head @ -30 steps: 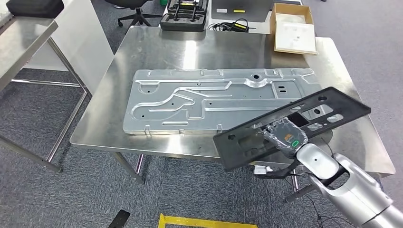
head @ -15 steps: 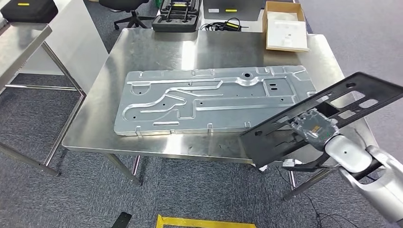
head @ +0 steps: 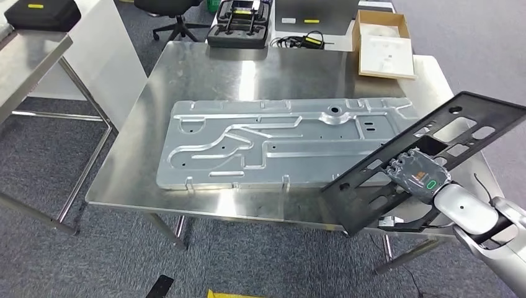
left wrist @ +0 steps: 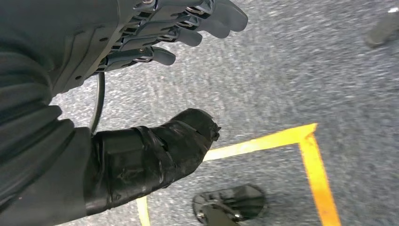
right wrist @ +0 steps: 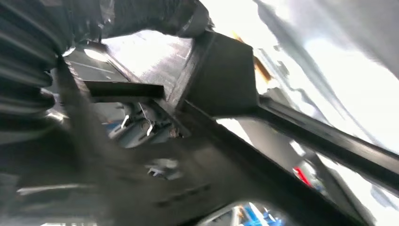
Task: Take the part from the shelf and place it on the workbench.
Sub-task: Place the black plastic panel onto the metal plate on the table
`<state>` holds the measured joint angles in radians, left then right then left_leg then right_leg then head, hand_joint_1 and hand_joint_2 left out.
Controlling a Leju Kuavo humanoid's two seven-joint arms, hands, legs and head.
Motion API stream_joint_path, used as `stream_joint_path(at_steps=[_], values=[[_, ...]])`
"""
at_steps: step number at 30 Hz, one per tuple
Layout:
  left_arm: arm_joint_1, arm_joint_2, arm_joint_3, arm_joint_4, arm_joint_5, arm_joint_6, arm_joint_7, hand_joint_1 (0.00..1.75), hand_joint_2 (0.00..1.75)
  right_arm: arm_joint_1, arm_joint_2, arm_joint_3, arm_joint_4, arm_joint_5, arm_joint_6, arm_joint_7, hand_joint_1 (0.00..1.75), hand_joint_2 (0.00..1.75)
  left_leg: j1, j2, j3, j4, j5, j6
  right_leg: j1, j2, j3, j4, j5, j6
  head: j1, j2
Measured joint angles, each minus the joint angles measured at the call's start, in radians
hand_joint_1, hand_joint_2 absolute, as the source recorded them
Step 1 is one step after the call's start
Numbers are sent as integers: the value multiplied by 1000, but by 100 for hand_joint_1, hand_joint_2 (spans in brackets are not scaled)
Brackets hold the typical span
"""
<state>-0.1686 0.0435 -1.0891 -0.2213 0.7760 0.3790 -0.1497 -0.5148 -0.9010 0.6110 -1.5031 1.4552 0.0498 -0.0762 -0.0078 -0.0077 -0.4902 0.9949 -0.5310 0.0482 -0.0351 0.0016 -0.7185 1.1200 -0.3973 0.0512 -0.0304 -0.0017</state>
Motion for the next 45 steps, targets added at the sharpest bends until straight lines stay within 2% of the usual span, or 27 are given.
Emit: stream_joint_path(at_steps=[2, 4, 6, 8, 10, 11, 13, 14, 15, 17, 18, 19, 22, 24, 26, 27, 28, 30, 32, 33, 36, 37, 38, 40, 42, 43, 45], values=[[-3, -2, 0, 0, 0, 1, 1, 0, 175, -4, 3, 2, -6, 8, -1, -5, 175, 175, 1, 2, 11, 1, -22, -14, 5, -1, 22, -67, 20, -11, 1, 0], [-6, -1, 0, 0, 0, 2, 2, 0, 175, -5, 5, 5, -11, 15, -2, -11, 175, 175, 1, 4, 15, 10, -32, -25, 10, 2, 33, -69, 0, -32, 0, 0], [-6, -2, 0, 0, 0, 3, 2, 0, 175, -6, 5, 6, -16, 18, -3, -16, 175, 175, 2, 4, 12, 51, -26, -31, 8, 6, 54, -67, -18, -46, 0, 0], [-7, -6, 0, 0, 0, 4, 2, 0, 175, -16, 4, 6, -22, 22, -4, -19, 175, 175, 5, 4, -51, 157, -10, -40, 8, 7, 85, -68, -41, -55, -3, 0], [-7, -10, 0, 0, 0, 4, 2, 0, 175, -30, 3, 6, -25, 28, -8, -19, 175, 175, 6, 5, -162, 282, -32, -45, 12, 6, 123, -70, -67, -61, -5, 0], [-7, -12, 0, 0, 0, 4, 2, 0, 175, -34, 3, 6, -25, 31, -11, -19, 175, 175, 5, 5, -212, 316, -62, -43, 14, 7, 143, -72, -81, -63, -5, 0], [-4, -13, 0, 0, 0, 5, 2, 0, 175, -41, 3, 6, -25, 35, -17, -16, 175, 175, -5, 4, -265, 293, -99, -30, 17, 9, 184, -74, -106, -64, -5, 0], [-3, -13, 0, 0, -1, 6, 2, 0, 175, -45, 3, 6, -25, 35, -20, -14, 175, 175, -13, 3, -273, 244, -80, -19, 17, 11, 203, -76, -120, -65, -5, 0], [-2, -13, 0, 0, -2, 7, 0, 0, 175, -50, 3, 6, -25, 35, -23, -12, 175, 175, -24, 2, -273, 177, -15, -6, 17, 13, 216, -77, -134, -64, -5, 0], [0, -11, 0, 0, -6, 9, -4, 0, 175, -54, 6, 8, -25, 35, -30, -10, 175, 175, -41, -10, -267, 68, 141, 18, 18, 20, 236, -77, -160, -58, -4, 0], [2, -10, 0, 1, -8, 10, -5, 0, 175, -53, 8, 10, -25, 35, -32, -10, 175, 175, -46, -15, -263, 42, 193, 25, 20, 24, 241, -80, -170, -52, -4, 0], [4, -9, 0, 1, -9, 10, -5, 0, 175, -51, 10, 13, -25, 35, -33, -10, 175, 175, -46, -19, -260, 37, 210, 28, 22, 28, 248, -84, -178, -46, -4, 0], [-1, -14, 0, 1, -8, 7, -3, 0, 175, -56, 11, 15, -26, 37, -35, -11, 175, 175, -35, -15, -239, 19, 208, 32, 23, 23, 256, -82, -203, -35, -3, 0], [-8, -17, 0, 1, -2, 0, -3, 0, 175, -64, 10, 15, -26, 42, -38, -8, 175, 175, -29, -15, -226, 4, 203, 36, 24, 14, 206, 7, -246, -29, -1, 0], [-11, -18, 0, 1, 2, -6, -3, 0, 175, -67, 12, 16, -24, 46, -40, -6, 175, 175, -26, -16, -222, 2, 196, 38, 24, 13, 116, 135, -280, -23, -1, 0], [-11, -19, 0, 1, 3, -8, -3, 0, 175, -65, 13, 18, -22, 47, -41, -5, 175, 175, -24, -16, -222, 3, 192, 37, 22, 13, 79, 171, -274, -20, -1, 0], [-9, -21, 0, 1, 4, -10, -4, 0, 175, -64, 14, 21, -21, 48, -41, -5, 175, 175, -22, -17, -221, 6, 188, 36, 19, 13, 57, 171, -248, -15, -1, 0], [-7, -24, 0, 1, 5, -12, -6, 0, 175, -64, 15, 25, -19, 48, -41, -5, 175, 175, -18, -18, -222, 18, 179, 29, 12, 12, 65, 73, -155, -4, 0, 0], [-9, -26, 0, 1, 7, -13, -9, 0, 175, -67, 16, 25, -19, 48, -42, -5, 175, 175, -19, -21, -226, 32, 173, 21, 10, 13, 97, -31, -92, -3, -1, 0], [-9, -26, 0, 1, 8, -14, -11, 0, 175, -68, 16, 25, -19, 48, -43, -4, 175, 175, -19, -23, -228, 37, 173, 16, 12, 14, 105, -55, -82, -8, -1, 0], [-7, -26, 0, 1, 9, -16, -13, 0, 175, -68, 18, 26, -19, 48, -44, -3, 175, 175, -20, -27, -230, 37, 180, 1, 14, 11, 107, -62, -70, -33, -2, 0], [-6, -26, 0, 1, 10, -16, -13, 0, 175, -69, 19, 26, -19, 47, -44, -2, 175, 175, -20, -26, -235, 48, 167, -6, 11, 9, 106, -65, -64, -42, -2, 0], [-6, -25, 0, 1, 10, -17, -13, 0, 175, -69, 19, 26, -19, 47, -44, -1, 175, 175, -18, -22, -244, 77, 138, -13, 9, 6, 104, -67, -57, -50, -4, 0], [-7, -26, 1, 1, 10, -17, -13, 0, 175, -70, 19, 25, -19, 47, -44, 2, 175, 175, -9, -11, -280, 197, 48, -27, 9, 1, 94, -69, -46, -60, -7, 0], [-7, -29, 1, 1, 7, -12, -11, 0, 175, -69, 19, 25, -19, 46, -44, 4, 175, 175, 0, -7, -306, 314, -16, -35, 10, -2, 79, -69, -36, -61, -9, 0], [-7, -30, 1, 1, 3, -8, -10, 0, 175, -68, 19, 25, -19, 45, -44, 5, 175, 175, 2, -5, -296, 327, -24, -36, 10, -3, 70, -69, -30, -60, -9, 0], [-7, -30, 1, 1, -4, 1, -5, 0, 175, -65, 19, 25, -19, 44, -44, 7, 175, 175, 4, -4, -215, 241, -4, -33, 11, -3, 56, -69, -16, -56, -9, 0]])
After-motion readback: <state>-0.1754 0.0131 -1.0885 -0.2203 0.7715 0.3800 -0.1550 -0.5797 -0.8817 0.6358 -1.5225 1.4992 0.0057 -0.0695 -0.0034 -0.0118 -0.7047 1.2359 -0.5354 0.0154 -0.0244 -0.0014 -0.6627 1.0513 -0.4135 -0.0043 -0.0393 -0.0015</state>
